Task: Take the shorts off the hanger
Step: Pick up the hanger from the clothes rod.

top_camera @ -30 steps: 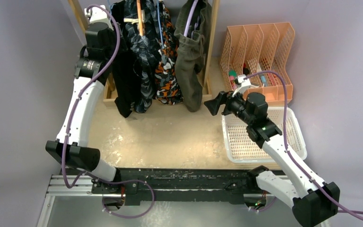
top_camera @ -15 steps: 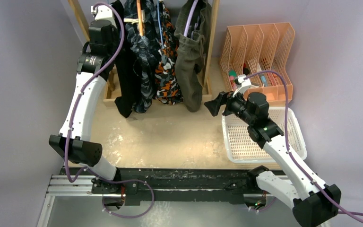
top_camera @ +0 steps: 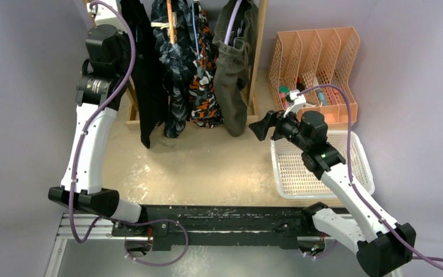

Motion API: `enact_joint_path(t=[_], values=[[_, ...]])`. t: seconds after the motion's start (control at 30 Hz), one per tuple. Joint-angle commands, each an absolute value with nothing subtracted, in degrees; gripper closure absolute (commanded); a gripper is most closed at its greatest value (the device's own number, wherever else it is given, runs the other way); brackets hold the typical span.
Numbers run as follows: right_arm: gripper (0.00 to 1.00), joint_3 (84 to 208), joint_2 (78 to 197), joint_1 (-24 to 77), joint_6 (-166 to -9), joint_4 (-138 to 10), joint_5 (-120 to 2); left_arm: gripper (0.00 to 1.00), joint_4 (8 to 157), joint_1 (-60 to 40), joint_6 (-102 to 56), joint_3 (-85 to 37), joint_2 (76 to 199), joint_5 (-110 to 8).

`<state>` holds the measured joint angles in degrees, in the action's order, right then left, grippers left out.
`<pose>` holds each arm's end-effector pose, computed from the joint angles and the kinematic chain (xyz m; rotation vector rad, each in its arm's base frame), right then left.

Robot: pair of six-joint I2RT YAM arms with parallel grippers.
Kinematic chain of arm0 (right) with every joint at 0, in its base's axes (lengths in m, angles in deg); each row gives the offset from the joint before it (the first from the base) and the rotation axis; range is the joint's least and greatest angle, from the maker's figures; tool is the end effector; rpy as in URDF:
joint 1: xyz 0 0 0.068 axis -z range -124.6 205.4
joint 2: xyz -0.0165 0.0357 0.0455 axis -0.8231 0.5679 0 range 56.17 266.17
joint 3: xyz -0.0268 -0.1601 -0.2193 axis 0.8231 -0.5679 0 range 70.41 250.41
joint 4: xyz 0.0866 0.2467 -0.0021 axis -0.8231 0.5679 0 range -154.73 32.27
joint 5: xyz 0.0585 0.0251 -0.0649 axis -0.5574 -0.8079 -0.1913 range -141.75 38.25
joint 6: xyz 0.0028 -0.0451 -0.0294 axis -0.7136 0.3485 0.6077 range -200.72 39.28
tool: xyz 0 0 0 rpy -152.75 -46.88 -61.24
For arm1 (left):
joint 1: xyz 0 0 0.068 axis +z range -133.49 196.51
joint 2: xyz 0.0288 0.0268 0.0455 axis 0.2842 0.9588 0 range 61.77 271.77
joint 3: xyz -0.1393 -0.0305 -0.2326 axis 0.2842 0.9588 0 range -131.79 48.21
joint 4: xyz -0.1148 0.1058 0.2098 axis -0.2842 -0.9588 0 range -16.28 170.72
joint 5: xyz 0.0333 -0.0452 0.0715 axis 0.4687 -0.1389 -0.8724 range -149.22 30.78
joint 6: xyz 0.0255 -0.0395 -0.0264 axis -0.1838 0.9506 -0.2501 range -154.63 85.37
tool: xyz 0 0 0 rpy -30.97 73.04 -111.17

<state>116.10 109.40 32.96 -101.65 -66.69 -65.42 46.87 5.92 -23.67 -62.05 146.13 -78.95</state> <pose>0.2009 0.0920 0.3417 -0.2090 1.7113 0.7652 0.2920 -0.0424 0.5224 -0.2598 1.6813 0.0136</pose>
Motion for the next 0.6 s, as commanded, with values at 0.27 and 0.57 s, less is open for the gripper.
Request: enact_joint_path(t=[0.27,0.57], values=[[0.07,117.06,110.21,33.06,-103.47,-68.07,-66.41,1.0,54.69,6.19,-19.91,-52.63,133.44,-83.87],[0.07,116.48,109.59,32.99,-104.46,-67.55,-65.38,1.0,46.82,6.14,-16.96,-44.41,123.92,-83.68]])
